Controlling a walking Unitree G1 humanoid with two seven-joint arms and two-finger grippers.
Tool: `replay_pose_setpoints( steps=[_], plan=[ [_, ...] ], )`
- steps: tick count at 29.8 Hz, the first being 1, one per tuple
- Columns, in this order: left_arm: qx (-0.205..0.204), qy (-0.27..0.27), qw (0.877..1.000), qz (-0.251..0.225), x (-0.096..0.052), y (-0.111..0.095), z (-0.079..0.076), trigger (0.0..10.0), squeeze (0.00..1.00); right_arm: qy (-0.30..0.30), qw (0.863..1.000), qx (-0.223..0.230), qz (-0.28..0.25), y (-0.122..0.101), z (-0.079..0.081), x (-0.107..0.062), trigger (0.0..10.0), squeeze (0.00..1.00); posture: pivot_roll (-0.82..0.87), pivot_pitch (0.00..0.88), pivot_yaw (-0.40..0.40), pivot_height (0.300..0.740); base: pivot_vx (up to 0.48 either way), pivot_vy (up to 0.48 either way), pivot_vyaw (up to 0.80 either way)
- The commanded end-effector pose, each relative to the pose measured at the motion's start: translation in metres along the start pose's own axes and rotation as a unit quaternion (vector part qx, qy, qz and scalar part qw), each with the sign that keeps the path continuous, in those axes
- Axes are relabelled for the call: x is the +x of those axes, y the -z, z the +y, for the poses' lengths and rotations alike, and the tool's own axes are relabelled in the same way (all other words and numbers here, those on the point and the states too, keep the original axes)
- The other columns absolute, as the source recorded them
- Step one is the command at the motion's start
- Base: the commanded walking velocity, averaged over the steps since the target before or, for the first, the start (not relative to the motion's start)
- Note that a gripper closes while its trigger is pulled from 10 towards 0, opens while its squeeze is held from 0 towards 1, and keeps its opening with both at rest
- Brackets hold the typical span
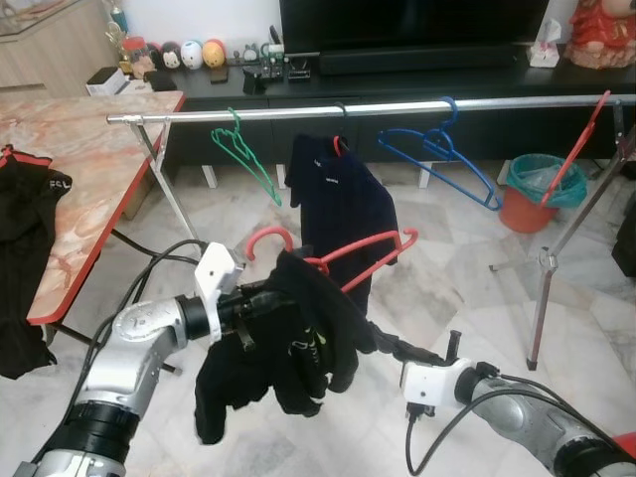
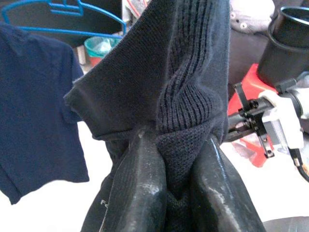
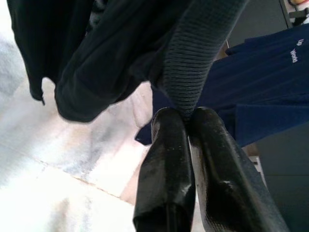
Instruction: Hang hanger
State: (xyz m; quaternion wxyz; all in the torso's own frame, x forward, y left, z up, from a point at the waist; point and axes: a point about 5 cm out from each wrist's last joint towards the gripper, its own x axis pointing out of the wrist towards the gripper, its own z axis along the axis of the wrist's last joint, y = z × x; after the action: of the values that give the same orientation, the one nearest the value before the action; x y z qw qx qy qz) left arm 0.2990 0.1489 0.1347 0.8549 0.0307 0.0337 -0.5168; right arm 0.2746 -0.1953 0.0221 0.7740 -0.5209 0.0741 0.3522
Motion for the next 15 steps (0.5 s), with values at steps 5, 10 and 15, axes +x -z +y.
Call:
replay_pose_setpoints(
  steps=[5, 10, 15],
  plan=[
    [0.038, -0.010, 0.999, 0.001, 0.004, -0.004, 0.001, 10.0, 0.00, -0.012, 1.000, 0.025, 0.002, 0.001, 0.006, -0.002, 10.0, 1.00, -0.08, 0.023, 0.049, 0.740, 0.000, 0.000, 0.00],
    [0.049, -0.004, 0.999, 0.009, 0.007, -0.002, 0.000, 10.0, 0.00, -0.031, 0.999, 0.030, -0.004, 0.000, 0.010, -0.004, 10.0, 1.00, -0.08, 0.008, 0.048, 0.740, 0.000, 0.000, 0.00],
    [0.059, -0.014, 0.998, 0.004, 0.011, -0.003, 0.002, 10.0, 0.00, -0.050, 0.997, 0.057, -0.021, -0.001, 0.011, -0.010, 10.0, 1.00, -0.09, 0.000, 0.050, 0.740, 0.000, 0.000, 0.00]
  ],
)
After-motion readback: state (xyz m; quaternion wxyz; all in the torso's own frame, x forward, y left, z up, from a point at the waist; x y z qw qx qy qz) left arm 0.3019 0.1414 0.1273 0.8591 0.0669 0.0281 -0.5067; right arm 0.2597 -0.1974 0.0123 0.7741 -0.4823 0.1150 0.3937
